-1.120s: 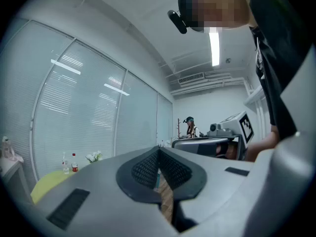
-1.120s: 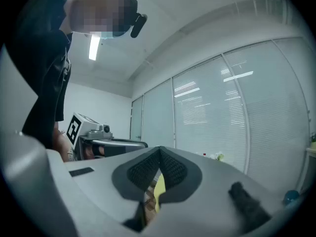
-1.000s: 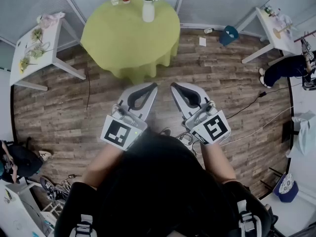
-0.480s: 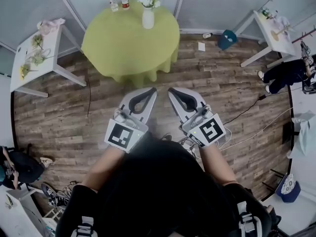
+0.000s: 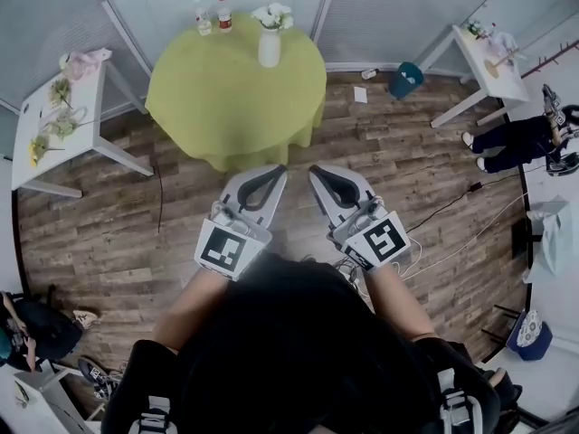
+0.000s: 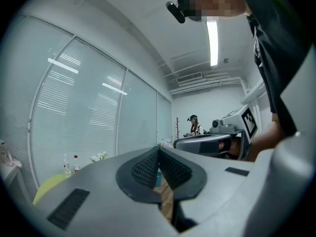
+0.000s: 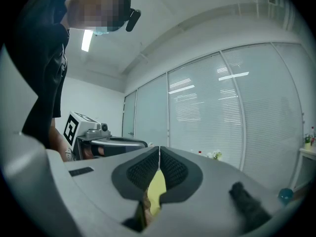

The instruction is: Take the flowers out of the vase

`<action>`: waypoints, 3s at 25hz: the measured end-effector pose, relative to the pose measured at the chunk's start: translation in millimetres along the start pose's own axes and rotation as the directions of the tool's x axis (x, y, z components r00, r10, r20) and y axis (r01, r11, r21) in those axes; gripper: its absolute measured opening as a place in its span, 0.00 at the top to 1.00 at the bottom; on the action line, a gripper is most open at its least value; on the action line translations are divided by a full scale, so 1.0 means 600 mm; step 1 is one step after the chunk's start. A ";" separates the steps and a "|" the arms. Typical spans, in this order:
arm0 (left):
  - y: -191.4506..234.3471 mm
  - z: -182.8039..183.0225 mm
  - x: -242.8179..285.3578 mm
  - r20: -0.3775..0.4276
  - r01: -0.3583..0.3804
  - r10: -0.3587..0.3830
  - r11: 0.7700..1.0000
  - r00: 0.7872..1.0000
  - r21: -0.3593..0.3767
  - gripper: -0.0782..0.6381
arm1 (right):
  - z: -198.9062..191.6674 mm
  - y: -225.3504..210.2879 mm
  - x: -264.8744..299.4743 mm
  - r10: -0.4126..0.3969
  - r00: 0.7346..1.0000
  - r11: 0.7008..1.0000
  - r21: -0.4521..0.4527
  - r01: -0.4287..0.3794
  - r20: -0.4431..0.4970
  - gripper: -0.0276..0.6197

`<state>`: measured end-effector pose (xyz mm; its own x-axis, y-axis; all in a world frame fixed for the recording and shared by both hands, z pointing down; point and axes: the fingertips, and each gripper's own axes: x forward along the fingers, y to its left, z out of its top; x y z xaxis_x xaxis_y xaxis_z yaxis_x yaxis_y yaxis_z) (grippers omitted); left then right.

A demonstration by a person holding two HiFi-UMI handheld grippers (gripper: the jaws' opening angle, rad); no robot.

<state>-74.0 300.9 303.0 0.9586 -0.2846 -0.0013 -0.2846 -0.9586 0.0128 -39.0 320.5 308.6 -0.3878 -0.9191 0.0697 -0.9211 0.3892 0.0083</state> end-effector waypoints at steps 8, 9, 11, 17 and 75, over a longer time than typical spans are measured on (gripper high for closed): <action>0.067 -0.024 -0.023 -0.011 0.024 -0.024 0.999 1.000 -0.028 0.87 | 0.005 0.008 0.063 -0.071 0.997 0.997 0.032 0.070 0.013 0.93; 0.072 -0.027 -0.023 -0.013 0.024 -0.025 0.999 1.000 -0.033 0.87 | 0.006 0.007 0.065 -0.077 0.997 0.997 0.032 0.077 0.014 0.93; 0.079 -0.030 -0.019 -0.007 0.026 -0.026 0.998 1.000 -0.049 0.87 | -0.002 -0.002 0.064 -0.089 0.996 0.996 0.021 0.089 0.002 0.93; 0.093 -0.045 0.023 -0.029 0.031 -0.032 0.998 0.999 -0.050 0.87 | -0.008 -0.055 0.074 -0.104 0.995 0.994 0.028 0.104 0.002 0.93; 0.315 -0.060 0.455 -0.066 -0.200 0.198 0.979 0.978 -0.029 0.87 | -0.058 -0.506 0.269 0.143 0.990 0.989 0.040 -0.142 -0.009 0.93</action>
<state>134.2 42.4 341.2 0.8814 -0.4676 0.0670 -0.4707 -0.8813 0.0418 179.3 55.9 351.8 -0.5148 -0.8537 0.0790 -0.8573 0.5132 -0.0416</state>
